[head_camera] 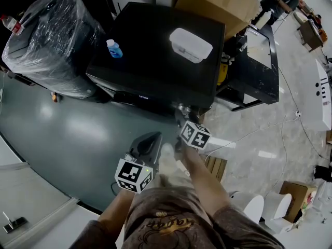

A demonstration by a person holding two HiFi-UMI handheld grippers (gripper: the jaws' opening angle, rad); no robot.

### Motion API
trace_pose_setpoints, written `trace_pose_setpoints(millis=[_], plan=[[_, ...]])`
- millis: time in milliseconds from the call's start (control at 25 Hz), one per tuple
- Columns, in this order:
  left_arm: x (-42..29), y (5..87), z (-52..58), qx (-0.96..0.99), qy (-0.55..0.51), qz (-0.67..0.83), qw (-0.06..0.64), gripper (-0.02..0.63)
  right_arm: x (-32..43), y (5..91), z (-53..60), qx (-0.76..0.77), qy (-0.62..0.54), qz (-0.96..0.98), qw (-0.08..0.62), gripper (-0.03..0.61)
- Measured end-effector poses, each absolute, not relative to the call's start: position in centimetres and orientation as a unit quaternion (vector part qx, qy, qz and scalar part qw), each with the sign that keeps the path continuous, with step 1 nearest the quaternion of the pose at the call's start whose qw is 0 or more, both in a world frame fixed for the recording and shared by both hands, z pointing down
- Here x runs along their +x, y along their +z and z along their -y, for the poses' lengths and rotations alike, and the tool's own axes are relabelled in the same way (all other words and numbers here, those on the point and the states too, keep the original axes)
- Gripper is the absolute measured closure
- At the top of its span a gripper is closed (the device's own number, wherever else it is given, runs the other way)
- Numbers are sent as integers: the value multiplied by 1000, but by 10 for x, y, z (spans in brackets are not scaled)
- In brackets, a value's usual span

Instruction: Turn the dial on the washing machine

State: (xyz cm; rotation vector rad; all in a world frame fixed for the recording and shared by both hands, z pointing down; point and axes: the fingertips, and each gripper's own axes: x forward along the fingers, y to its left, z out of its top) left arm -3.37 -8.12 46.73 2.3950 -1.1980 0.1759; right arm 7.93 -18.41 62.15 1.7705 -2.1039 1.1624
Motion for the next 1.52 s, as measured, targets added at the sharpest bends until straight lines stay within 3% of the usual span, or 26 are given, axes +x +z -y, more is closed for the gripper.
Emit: trace_pose_setpoints(millis=[1520], plan=[[-35, 475, 77, 872, 79, 425, 231, 614, 84, 622, 186, 466, 556, 644, -243, 314]])
